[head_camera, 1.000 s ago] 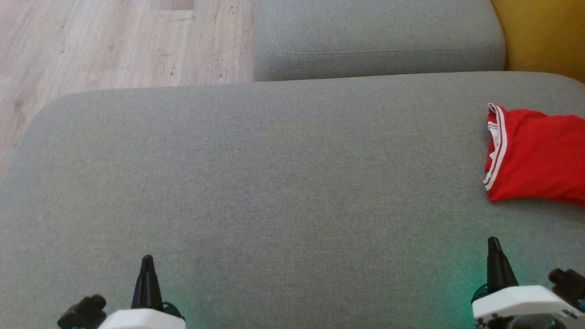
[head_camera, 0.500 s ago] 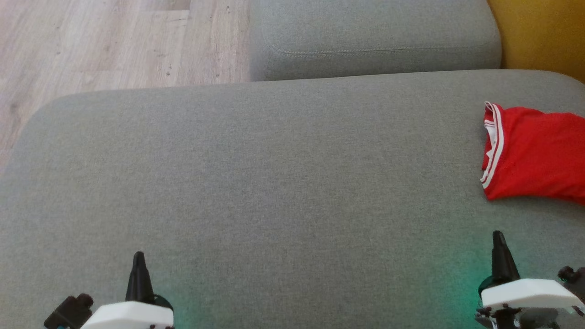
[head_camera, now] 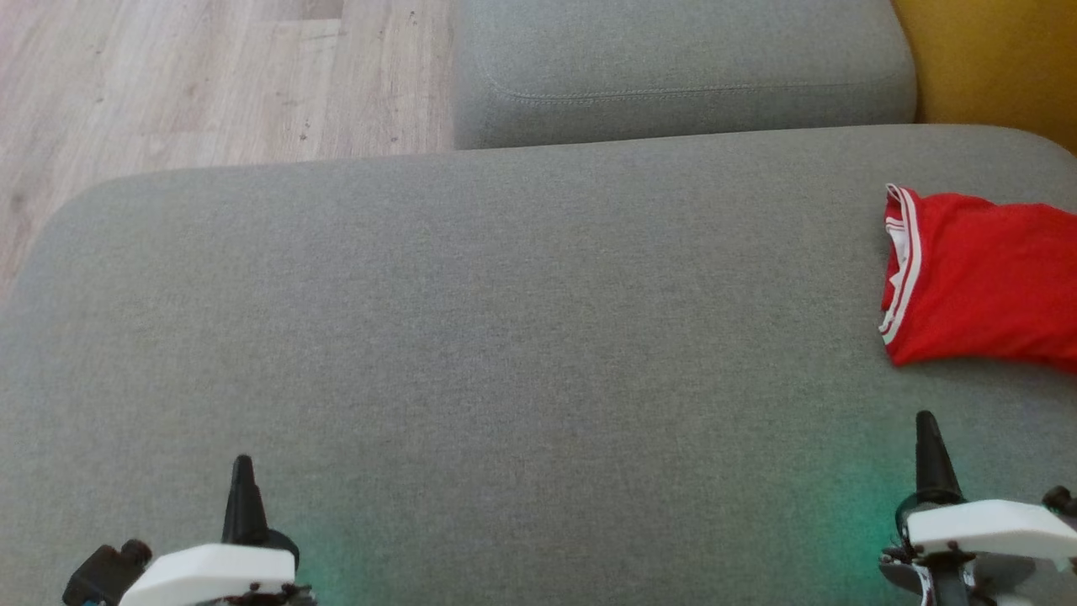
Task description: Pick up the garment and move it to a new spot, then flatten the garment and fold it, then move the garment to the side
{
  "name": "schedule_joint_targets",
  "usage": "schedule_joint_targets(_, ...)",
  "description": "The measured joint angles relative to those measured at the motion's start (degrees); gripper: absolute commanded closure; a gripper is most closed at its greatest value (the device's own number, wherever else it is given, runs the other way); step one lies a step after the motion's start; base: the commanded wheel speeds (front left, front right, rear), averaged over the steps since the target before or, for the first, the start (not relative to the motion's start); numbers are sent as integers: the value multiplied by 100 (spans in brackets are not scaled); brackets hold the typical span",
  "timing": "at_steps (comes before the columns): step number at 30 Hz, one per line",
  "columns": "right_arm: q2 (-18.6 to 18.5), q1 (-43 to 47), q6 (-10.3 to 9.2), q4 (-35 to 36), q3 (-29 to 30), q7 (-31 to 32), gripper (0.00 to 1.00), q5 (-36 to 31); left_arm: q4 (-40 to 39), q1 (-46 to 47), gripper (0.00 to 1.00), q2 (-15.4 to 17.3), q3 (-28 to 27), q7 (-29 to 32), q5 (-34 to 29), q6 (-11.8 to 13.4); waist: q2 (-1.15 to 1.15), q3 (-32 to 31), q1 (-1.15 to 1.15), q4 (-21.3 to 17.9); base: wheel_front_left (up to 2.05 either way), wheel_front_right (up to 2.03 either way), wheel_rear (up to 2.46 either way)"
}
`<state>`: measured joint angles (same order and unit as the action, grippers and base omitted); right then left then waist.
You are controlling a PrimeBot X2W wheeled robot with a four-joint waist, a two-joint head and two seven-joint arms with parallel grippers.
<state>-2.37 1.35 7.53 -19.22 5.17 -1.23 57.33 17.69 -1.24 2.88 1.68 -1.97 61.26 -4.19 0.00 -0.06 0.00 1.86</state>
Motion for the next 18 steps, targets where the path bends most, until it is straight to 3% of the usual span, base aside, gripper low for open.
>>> schedule_joint_targets(18, -1, -165, 0, 101, 89, 267, 100, 1265, -53, 141, 100, -1, -201, 300, 1135, -111, 0, 9, 0, -69, 0, 0, 0)
